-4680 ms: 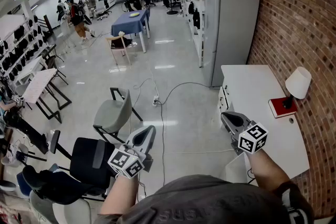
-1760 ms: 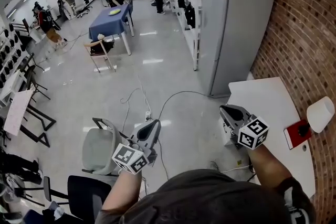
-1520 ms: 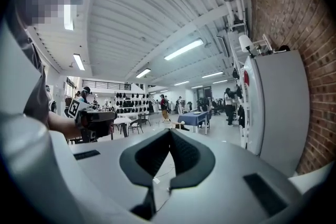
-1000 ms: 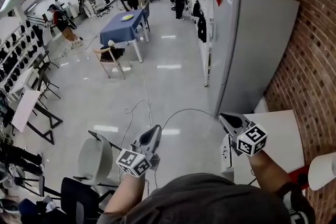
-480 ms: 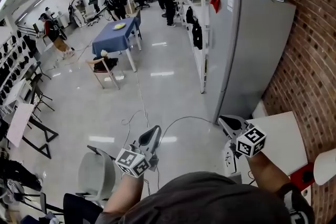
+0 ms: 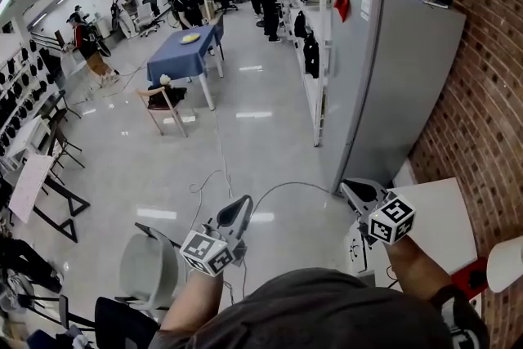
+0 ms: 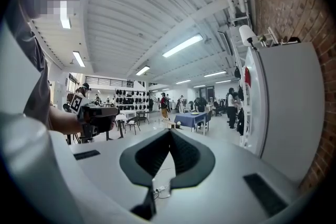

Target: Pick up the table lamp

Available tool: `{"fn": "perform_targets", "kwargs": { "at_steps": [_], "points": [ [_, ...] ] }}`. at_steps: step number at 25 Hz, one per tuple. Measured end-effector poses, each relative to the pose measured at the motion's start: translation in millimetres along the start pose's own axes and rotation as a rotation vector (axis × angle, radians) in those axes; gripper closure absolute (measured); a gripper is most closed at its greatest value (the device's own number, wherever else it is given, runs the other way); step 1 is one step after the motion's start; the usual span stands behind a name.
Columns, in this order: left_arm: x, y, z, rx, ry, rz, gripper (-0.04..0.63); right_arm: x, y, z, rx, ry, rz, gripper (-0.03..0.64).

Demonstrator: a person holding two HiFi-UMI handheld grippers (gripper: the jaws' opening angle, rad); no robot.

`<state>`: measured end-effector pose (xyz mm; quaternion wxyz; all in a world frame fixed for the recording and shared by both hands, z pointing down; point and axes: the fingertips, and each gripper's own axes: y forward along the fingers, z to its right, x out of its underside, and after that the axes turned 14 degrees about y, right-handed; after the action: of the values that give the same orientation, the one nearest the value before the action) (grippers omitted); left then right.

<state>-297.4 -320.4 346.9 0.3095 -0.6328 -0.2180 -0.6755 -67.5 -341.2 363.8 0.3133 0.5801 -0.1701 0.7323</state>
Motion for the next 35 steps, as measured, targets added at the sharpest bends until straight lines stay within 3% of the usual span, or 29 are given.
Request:
{"fn": "perform_targets", "kwargs": {
  "at_steps": [3, 5, 6, 11, 17, 26, 35],
  "points": [
    [-2, 1, 3, 0.011, -0.009, 0.014, 0.588, 1, -3, -1, -0.001, -0.001, -0.001, 0.621],
    [-2, 5, 9, 0.038, -0.001, 0.005, 0.383, 1, -6, -2, 0.000, -0.002, 0.002, 0.621],
    [-2, 7, 12, 0.048, 0.010, -0.003, 0.365, 1, -8, -2, 0.002, -0.002, 0.005, 0.621],
    [-2, 25, 28, 0.116, 0.046, -0.020, 0.360, 0, -19, 4, 0.033, 0.010, 0.026, 0.621],
    [6, 79, 65, 0.244, 0.067, -0.028, 0.360, 3, -63, 44, 0.138, 0.042, 0.067, 0.621],
    [23, 180, 188, 0.601, 0.058, -0.014, 0.360, 29, -214, 105, 0.486, 0.119, 0.159, 0.621],
    [47, 257, 392, 0.994, 0.066, 0.005, 0.360, 73, -411, 137, 0.851, 0.188, 0.267, 0.621]
  ]
}}
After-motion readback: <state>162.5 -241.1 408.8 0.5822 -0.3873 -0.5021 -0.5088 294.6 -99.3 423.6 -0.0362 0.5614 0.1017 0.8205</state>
